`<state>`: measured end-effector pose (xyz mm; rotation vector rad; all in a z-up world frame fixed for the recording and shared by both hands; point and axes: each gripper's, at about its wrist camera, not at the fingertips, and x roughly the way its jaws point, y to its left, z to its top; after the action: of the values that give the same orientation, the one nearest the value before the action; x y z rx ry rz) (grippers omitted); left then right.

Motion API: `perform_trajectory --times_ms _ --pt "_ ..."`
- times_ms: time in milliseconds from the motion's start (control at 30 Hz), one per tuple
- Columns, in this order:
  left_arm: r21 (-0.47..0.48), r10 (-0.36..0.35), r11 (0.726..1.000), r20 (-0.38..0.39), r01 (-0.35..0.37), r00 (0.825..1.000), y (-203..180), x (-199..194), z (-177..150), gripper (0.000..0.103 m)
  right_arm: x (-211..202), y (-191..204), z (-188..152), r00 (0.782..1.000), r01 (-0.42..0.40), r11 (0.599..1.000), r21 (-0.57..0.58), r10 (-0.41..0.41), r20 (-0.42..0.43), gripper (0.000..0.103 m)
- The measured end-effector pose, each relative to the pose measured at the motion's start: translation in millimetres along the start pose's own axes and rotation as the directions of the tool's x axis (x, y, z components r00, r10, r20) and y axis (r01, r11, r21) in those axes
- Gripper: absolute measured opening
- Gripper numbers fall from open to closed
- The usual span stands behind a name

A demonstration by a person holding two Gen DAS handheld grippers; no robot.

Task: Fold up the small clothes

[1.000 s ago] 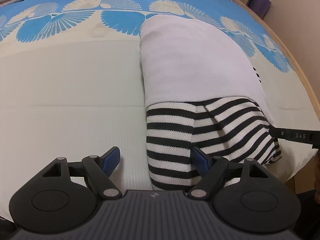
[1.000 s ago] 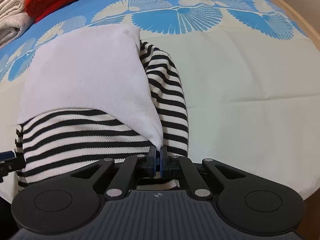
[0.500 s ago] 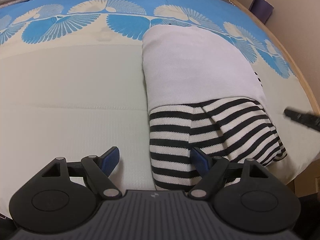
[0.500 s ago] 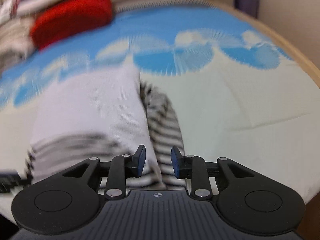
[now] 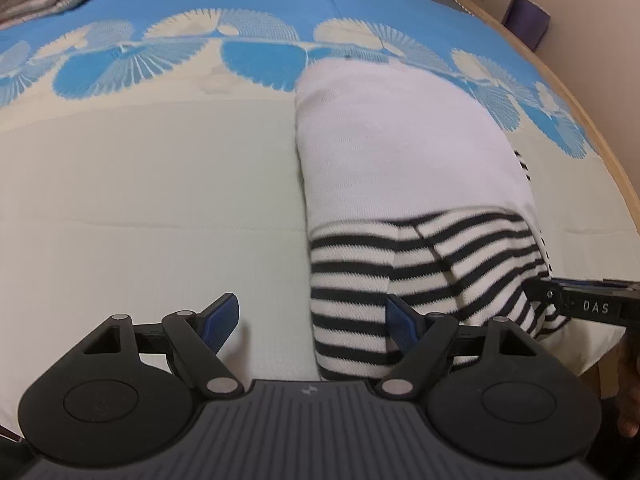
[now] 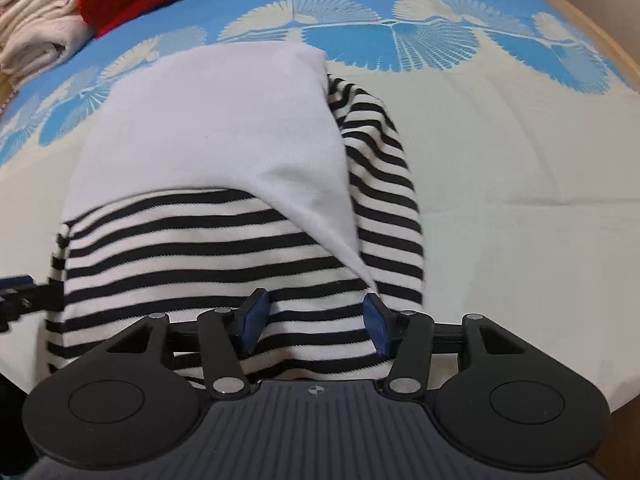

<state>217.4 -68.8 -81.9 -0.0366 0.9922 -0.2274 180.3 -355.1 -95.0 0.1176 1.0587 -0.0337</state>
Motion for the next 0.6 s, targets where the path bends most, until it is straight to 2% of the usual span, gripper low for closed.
perform_trajectory --times_ms 133,167,200,300,433,533,600 --pt "0.098 0.072 0.992 0.125 -0.084 0.990 -10 -16 4 0.083 -1 0 -2 1.000 0.004 1.000 0.013 -0.005 0.026 0.054" --pt "0.095 0.064 0.992 0.134 -0.077 0.989 -11 -18 6 0.083 -1 -2 -2 0.999 0.013 1.000 0.023 -0.014 0.037 0.057" --pt "0.082 0.044 0.995 0.133 -0.055 0.990 -10 -18 9 0.083 -2 -3 -4 0.998 0.032 0.999 0.032 -0.033 0.045 0.065" --pt "0.020 -0.010 1.000 0.117 0.008 0.993 -4 -15 25 0.084 6 -12 -5 0.993 0.120 0.991 0.059 -0.120 0.011 0.069" --pt "-0.057 -0.016 0.998 0.108 0.022 0.994 7 -1 54 0.090 13 -21 -5 0.995 0.104 0.989 0.101 -0.102 -0.019 0.070" --pt "-0.133 -0.086 0.987 0.029 0.090 0.996 21 25 70 0.090 15 -20 -5 0.995 0.102 0.991 0.086 -0.101 -0.021 0.069" --pt "-0.232 -0.160 0.961 -0.030 0.149 0.987 35 46 74 0.091 17 -21 -5 0.995 0.097 0.991 0.090 -0.096 -0.024 0.067"
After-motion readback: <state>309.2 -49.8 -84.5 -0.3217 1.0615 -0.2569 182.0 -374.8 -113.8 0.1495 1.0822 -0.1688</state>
